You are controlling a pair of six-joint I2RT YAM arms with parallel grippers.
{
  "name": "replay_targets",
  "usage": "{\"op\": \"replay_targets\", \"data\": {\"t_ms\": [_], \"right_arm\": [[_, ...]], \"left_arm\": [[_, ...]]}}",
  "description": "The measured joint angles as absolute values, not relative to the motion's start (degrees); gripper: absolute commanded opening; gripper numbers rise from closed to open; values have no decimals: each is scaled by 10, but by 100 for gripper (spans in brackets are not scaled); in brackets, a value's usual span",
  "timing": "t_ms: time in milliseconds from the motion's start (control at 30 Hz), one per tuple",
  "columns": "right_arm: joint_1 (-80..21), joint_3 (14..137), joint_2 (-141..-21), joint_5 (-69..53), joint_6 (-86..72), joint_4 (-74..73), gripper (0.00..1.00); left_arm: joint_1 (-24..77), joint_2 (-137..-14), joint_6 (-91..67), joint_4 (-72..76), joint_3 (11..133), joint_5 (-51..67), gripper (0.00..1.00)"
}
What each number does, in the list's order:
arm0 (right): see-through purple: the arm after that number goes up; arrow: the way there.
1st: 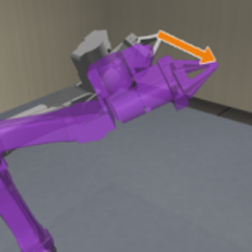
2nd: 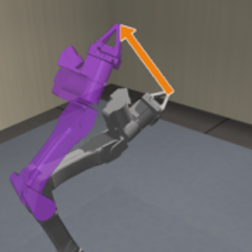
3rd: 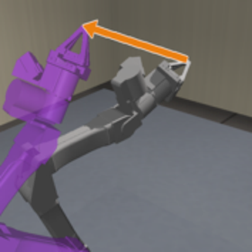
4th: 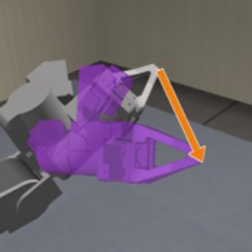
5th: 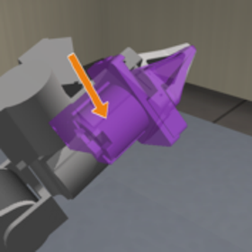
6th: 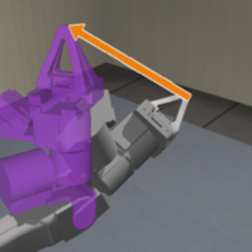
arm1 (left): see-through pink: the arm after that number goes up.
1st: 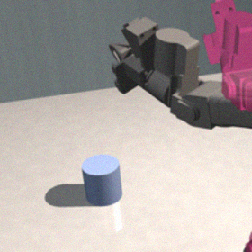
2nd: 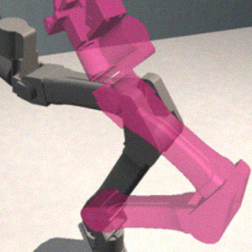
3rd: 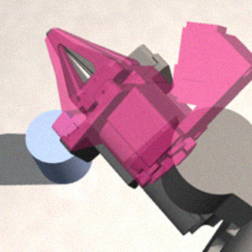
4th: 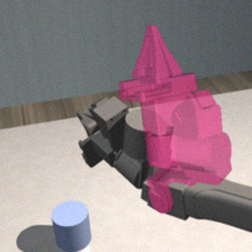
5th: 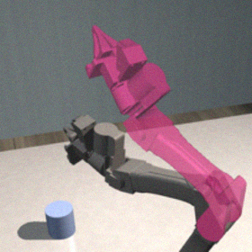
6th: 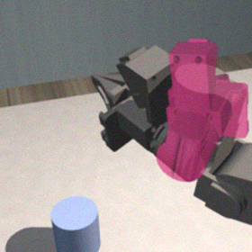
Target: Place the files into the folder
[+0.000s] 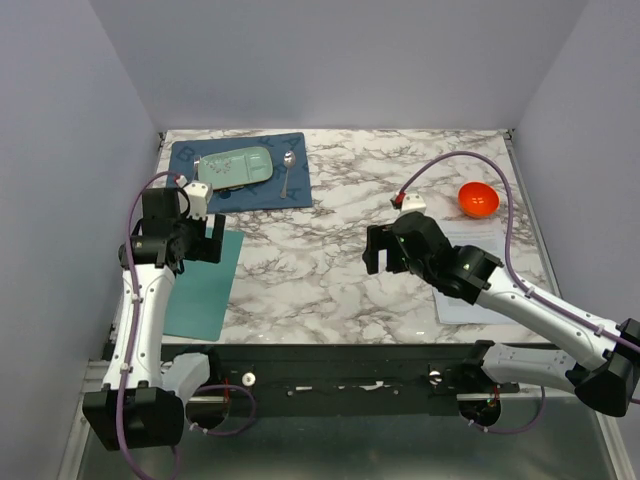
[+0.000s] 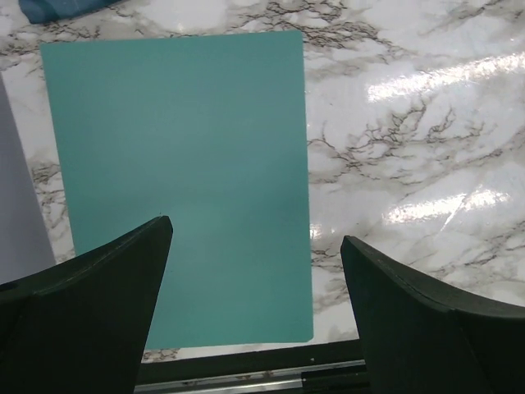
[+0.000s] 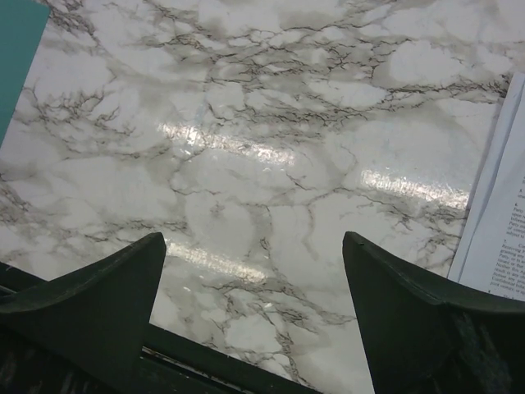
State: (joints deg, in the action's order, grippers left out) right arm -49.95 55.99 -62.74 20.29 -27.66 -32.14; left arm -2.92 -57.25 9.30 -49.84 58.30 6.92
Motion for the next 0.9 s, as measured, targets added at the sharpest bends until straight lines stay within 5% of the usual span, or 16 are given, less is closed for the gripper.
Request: {"op": "replay_targets", "data": {"t_ms": [467, 900], "right_arm": [[-504, 531, -617, 204, -276, -309, 97], [-510, 493, -603, 204, -276, -296, 96]], "left_arm": [[-298, -713, 153, -438, 583, 136, 99], [-392, -781, 212, -350, 532, 137, 99]]}}
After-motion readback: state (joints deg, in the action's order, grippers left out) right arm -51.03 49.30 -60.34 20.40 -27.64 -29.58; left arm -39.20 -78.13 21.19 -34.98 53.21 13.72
